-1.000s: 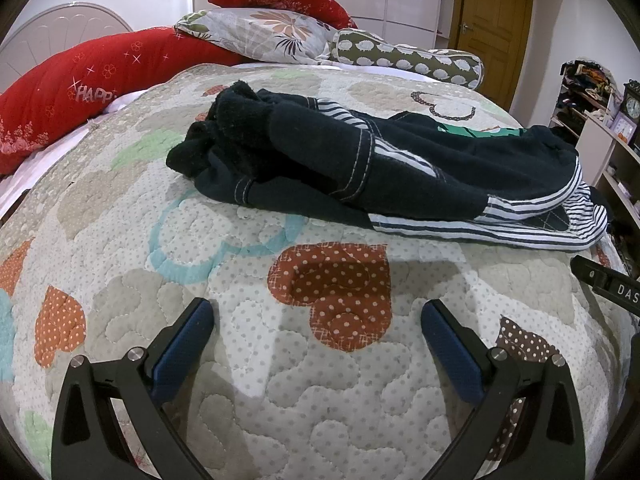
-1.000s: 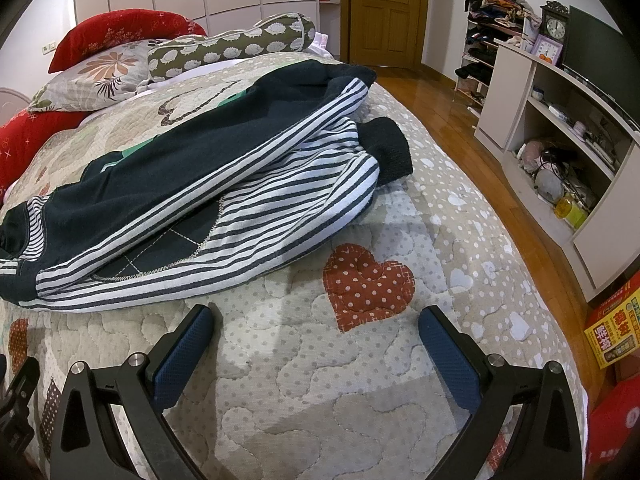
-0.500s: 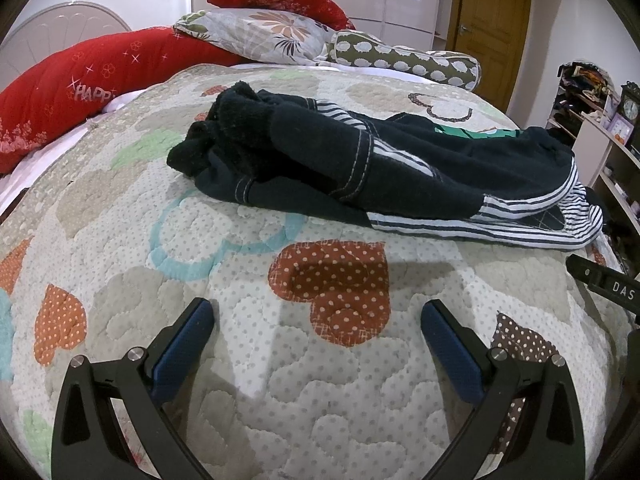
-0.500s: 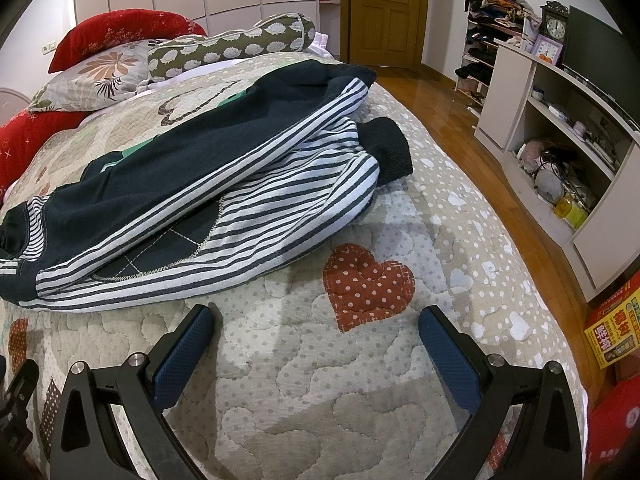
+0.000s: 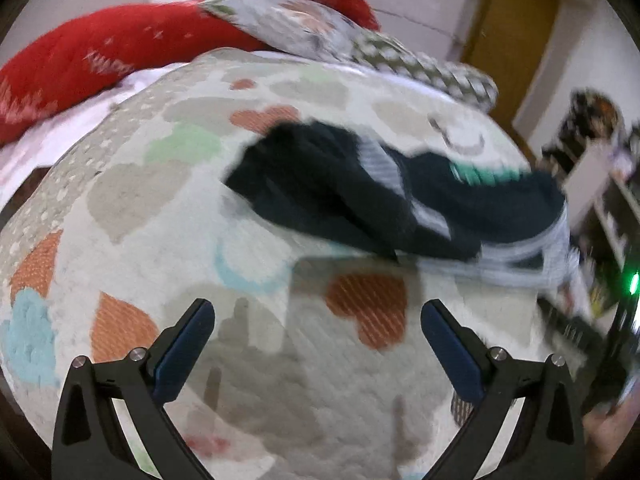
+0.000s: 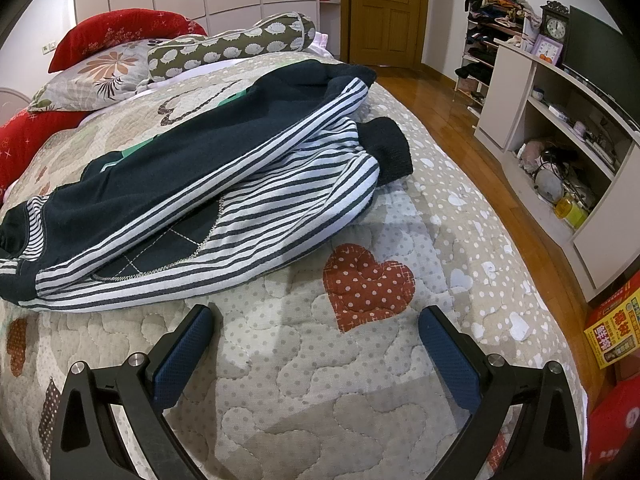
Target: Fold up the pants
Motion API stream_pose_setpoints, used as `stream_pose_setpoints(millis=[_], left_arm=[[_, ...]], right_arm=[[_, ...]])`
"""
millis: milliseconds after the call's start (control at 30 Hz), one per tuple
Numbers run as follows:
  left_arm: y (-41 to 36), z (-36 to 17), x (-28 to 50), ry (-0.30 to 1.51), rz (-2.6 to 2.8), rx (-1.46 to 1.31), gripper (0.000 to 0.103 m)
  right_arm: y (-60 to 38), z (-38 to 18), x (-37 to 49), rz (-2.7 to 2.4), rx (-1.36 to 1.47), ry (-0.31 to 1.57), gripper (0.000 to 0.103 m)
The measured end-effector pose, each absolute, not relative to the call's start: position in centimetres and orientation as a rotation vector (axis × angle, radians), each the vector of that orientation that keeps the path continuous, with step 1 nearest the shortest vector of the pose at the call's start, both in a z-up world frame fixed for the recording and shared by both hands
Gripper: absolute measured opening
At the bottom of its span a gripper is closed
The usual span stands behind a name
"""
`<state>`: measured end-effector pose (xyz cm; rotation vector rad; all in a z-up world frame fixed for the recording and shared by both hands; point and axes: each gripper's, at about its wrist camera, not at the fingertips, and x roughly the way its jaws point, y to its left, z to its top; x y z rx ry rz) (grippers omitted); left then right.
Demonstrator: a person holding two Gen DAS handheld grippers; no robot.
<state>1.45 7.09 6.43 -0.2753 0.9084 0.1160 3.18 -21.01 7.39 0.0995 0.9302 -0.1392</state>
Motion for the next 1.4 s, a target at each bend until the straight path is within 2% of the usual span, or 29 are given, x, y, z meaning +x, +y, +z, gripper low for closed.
stream_pose_setpoints(millis=[267,500,567,600,633,700,933,1233,1267,1300,1333,1367,1400], left_arm=[[9.6,6.0,6.7,0.975,0.046,-0.516,0.103],[8.9,3.4,12.3,1.066,0.093,-0.476,0.103],[9.1,3.0,12.5,1.069,0.116,-0.482,0.091],[9.0,3.3,12.3,1.061,0.150,-0.448,0.064],[8.9,3.5,12.1,1.060,0.143,-0.429,0.043],[9.2,4.2,11.7,1.059,0.076,-0.433,0.030],[13.1,6.2,9.7,0.999,0.056,-0.527,0.025],[17.1,4.2,9.0,1.026,0.115,-0.596,0.025],[17.1,4.4,8.9,1.019,0.114,-0.600,0.025],[17.1,4.9,8.5,1.006,0.114,-0.604,0.025],[17.1,5.2,8.2,1.000,0.117,-0.603,0.025],[17.1,5.7,7.7,0.991,0.118,-0.601,0.025],[17.1,6.4,7.0,0.975,0.112,-0.600,0.025]], right_arm=[[-21.4,7.4,3.5,-0.111,0.115,0.978,0.103],[-21.7,7.3,3.0,-0.091,0.144,0.938,0.103],[-22.2,7.4,2.7,-0.078,0.167,0.925,0.103],[-22.5,7.5,2.5,-0.064,0.190,0.916,0.103],[-23.0,7.6,2.3,-0.044,0.220,0.907,0.103],[-24.2,8.1,2.5,0.028,0.290,0.923,0.103],[-27.7,9.0,4.9,0.208,0.645,0.953,0.101],[-26.6,8.5,11.4,0.146,0.740,0.926,0.100],[-25.9,8.6,12.0,0.133,0.699,0.938,0.082],[-25.2,8.9,12.2,0.139,0.666,0.953,0.060],[-24.7,9.0,12.4,0.176,0.661,0.985,0.021],[-24.7,8.8,12.0,0.206,0.675,1.003,0.016],[-24.6,9.3,11.4,0.211,0.674,0.996,0.016]])
